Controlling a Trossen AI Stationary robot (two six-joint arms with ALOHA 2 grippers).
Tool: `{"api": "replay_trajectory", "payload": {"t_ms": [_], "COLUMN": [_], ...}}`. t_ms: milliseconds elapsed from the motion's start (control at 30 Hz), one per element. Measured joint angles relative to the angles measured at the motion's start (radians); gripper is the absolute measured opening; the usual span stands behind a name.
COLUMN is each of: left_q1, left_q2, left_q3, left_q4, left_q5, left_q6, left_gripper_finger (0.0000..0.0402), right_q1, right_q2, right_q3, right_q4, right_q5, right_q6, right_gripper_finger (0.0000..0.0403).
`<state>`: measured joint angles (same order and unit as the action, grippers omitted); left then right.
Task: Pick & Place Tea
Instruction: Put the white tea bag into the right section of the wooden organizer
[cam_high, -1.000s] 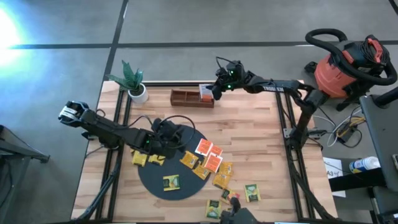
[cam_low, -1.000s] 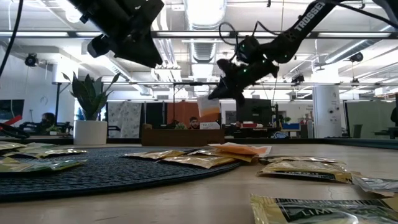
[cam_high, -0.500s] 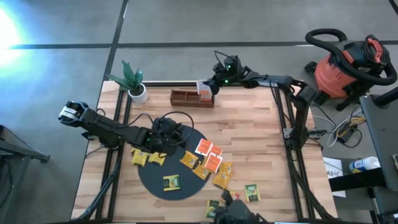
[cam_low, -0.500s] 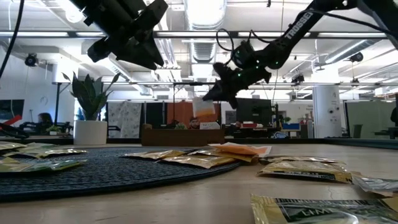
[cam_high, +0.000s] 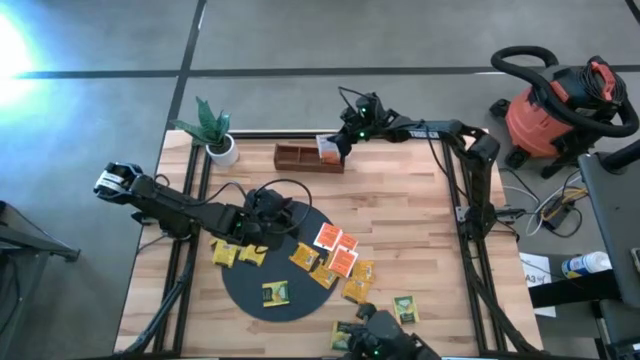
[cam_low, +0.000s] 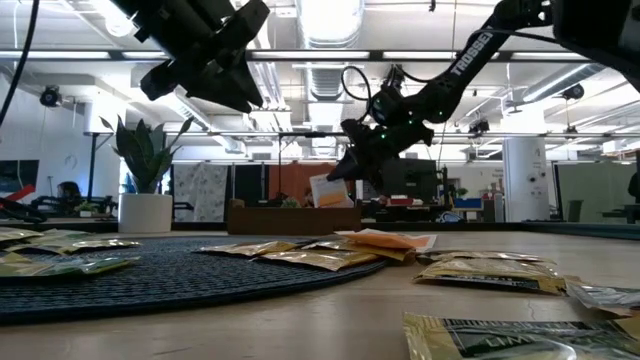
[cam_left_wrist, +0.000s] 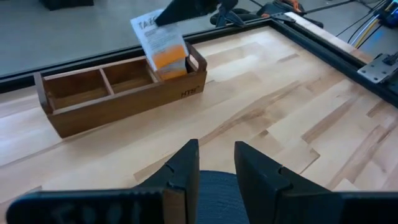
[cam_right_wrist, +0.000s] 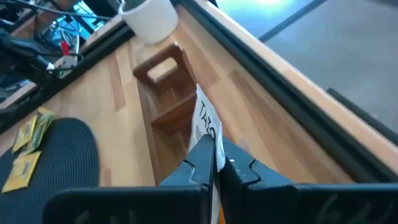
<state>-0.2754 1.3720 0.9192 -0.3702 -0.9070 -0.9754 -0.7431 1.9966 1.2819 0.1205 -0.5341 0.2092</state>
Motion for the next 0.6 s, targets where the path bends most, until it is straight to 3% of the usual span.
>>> {"api": "replay_trajectory", "payload": {"t_ms": [600], "left_q1": [0.006], "left_q2": [0.0], "left_q3": [-0.025], "left_q4": [-0.005], "left_q5": [-0.003], "left_q6": [-0.014], "left_gripper_finger": [0.0099], "right_q1": [0.001], "right_q2": [0.0], "right_q3": [-0.042], "right_q4": [-0.066], "right_q5": [0.022], "right_q6": [-0.004], "right_gripper_finger": [0.0009]}}
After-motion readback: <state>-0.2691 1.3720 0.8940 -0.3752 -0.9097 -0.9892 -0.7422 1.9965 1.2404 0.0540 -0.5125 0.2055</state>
